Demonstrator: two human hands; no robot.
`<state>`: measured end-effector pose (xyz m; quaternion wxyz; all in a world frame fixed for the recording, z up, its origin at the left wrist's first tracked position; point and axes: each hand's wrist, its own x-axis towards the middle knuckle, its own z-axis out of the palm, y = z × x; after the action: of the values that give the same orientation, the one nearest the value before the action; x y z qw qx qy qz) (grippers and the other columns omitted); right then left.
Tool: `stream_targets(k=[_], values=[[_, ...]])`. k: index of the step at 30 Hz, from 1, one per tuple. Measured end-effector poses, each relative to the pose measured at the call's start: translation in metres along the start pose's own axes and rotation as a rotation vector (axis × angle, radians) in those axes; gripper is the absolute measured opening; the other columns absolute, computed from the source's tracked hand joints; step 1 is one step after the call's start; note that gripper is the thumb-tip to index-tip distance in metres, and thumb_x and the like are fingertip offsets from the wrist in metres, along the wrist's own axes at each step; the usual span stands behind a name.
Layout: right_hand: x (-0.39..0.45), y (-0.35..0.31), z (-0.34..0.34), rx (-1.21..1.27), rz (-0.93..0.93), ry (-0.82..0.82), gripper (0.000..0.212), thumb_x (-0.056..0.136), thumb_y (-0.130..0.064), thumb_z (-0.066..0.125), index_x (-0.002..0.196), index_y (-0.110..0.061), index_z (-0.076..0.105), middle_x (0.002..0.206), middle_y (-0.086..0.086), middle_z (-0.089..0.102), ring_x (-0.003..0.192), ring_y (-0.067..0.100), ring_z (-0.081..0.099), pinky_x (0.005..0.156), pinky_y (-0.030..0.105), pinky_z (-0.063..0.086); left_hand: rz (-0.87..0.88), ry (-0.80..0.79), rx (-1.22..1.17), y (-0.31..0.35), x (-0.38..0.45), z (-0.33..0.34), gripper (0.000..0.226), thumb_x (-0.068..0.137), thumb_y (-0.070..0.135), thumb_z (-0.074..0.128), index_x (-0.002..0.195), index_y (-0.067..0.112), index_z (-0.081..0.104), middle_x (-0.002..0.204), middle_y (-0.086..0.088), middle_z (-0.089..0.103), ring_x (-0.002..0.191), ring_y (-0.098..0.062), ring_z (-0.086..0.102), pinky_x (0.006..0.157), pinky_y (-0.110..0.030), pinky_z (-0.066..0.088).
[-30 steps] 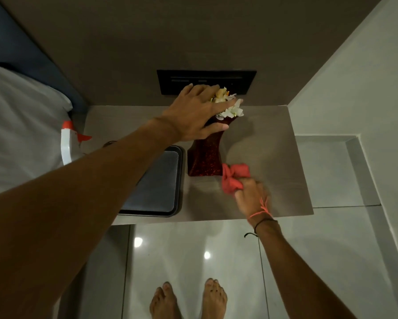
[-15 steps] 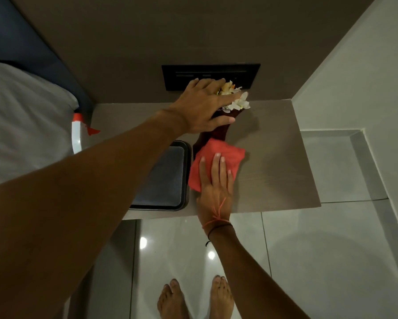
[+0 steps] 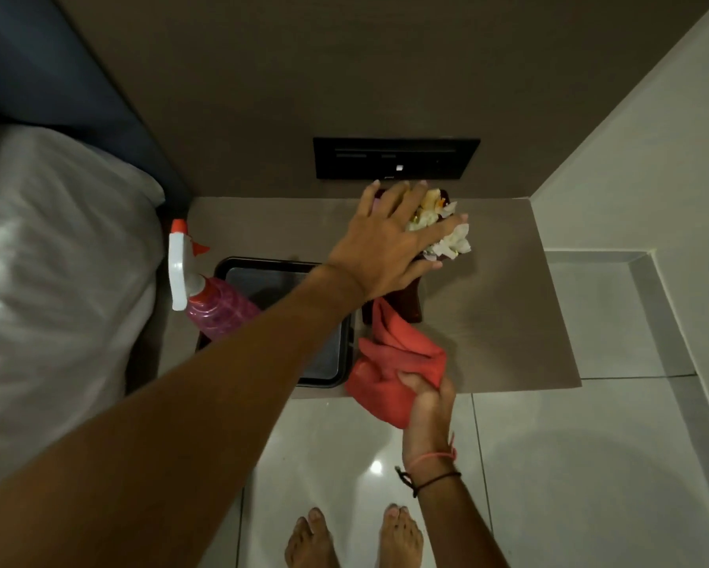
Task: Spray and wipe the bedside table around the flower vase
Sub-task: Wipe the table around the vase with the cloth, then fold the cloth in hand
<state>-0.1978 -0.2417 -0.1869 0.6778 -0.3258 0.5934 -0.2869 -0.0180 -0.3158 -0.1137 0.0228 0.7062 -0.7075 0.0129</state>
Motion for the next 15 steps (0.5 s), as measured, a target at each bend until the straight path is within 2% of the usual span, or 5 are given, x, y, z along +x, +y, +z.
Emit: stream_targets(k=[1,5,10,12,15], values=[[0.003,0.000,-0.001,0.001,0.049,0.019,0.034,0.081,-0.002,0.065,0.101,-0.028,0.073,0.119,0.014,0.072,0.104,0.030,0.066,0.096,0.051,0.052,-0.005,0.018,0.010,0.004,-0.004,0.003,0.066,0.097,0.064,0.038,0.158,0.046,0.019,0.167,-0.018,0.025,0.153,-0.038,0.028,0.123,-0.064,0.020],[0.011,-0.002,-0.001,0.162,0.226,-0.169,0.039,0.078,-0.003,0.062,0.115,-0.012,0.071,0.110,0.014,0.075,0.099,0.033,0.070,0.080,0.041,0.058,0.003,0.068,0.003,0.020,-0.020,0.014,0.067,0.096,0.059,0.046,0.157,0.043,0.024,0.165,-0.021,0.030,0.152,-0.040,0.030,0.123,-0.067,0.020],[0.022,-0.021,0.004,-0.010,0.276,-0.449,0.028,0.066,-0.008,0.068,0.086,-0.020,0.082,0.090,0.008,0.081,0.077,0.022,0.077,0.063,0.031,0.062,-0.053,0.055,-0.103,0.021,-0.028,0.005,0.075,0.096,0.065,0.042,0.161,0.038,0.017,0.169,-0.017,0.020,0.159,-0.035,0.016,0.124,-0.068,0.009],[0.027,-0.033,0.004,-0.074,0.270,-0.564,0.028,0.066,-0.006,0.068,0.084,-0.022,0.082,0.084,0.005,0.080,0.073,0.019,0.077,0.061,0.028,0.061,-0.161,0.131,-0.331,0.017,-0.043,-0.006,0.078,0.094,0.067,0.043,0.161,0.033,0.021,0.167,-0.015,0.026,0.158,-0.030,0.020,0.127,-0.065,0.010],[0.029,-0.055,0.010,-0.165,0.244,-0.713,0.037,0.070,0.000,0.070,0.104,-0.011,0.077,0.097,0.011,0.078,0.086,0.023,0.075,0.073,0.031,0.062,-0.486,0.298,-0.863,0.006,-0.088,-0.015,0.060,0.094,0.062,0.049,0.144,0.029,0.052,0.141,0.000,0.061,0.131,-0.014,0.056,0.116,-0.041,0.044]])
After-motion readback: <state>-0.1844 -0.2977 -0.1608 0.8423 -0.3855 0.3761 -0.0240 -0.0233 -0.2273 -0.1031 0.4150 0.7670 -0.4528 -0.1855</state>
